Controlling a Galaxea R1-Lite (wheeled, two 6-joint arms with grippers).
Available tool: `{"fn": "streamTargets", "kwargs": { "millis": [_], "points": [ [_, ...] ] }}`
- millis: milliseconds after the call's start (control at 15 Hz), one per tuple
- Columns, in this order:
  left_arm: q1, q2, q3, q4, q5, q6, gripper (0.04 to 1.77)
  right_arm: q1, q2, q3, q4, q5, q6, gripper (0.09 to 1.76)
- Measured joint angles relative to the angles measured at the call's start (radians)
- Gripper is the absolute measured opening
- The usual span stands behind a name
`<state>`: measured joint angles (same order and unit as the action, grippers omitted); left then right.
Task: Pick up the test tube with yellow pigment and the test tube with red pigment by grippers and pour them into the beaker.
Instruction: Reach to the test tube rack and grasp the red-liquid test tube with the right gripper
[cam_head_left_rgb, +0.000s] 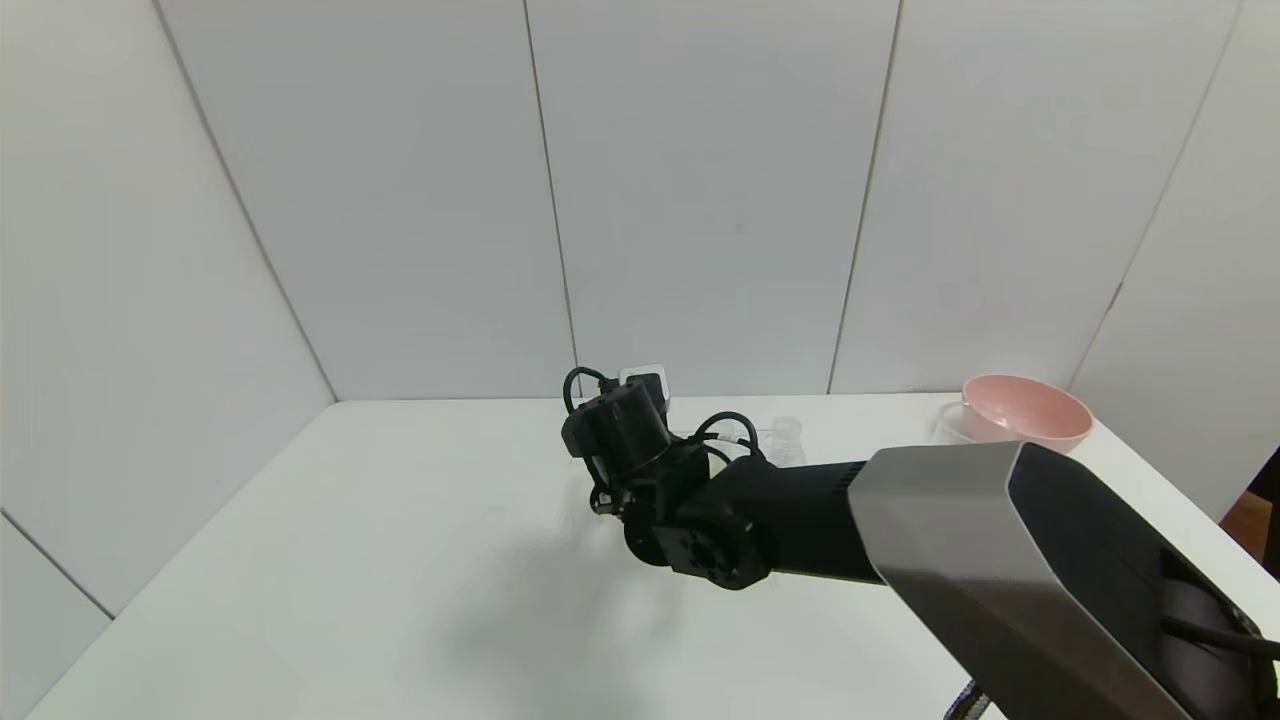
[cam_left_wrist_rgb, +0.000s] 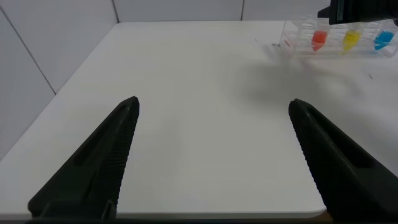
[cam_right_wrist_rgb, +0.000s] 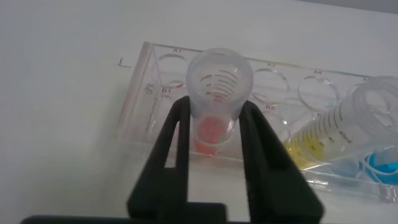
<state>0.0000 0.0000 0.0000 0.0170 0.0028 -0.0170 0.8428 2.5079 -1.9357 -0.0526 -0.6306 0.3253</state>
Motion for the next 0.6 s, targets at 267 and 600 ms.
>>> {"fn": "streamTargets", "kwargs": {
  "millis": [267, 600],
  "points": [
    [0.0, 0.0, 0.0, 0.0, 0.0, 0.0, 1.72, 0.0, -0.009, 0.017, -0.004, -0.001, 0.0, 0.49],
    [0.0, 0.0, 0.0, 0.0, 0.0, 0.0, 1.72, 0.0, -0.012, 0.042, -0.022, -0.003, 0.005, 0.49]
  ]
}}
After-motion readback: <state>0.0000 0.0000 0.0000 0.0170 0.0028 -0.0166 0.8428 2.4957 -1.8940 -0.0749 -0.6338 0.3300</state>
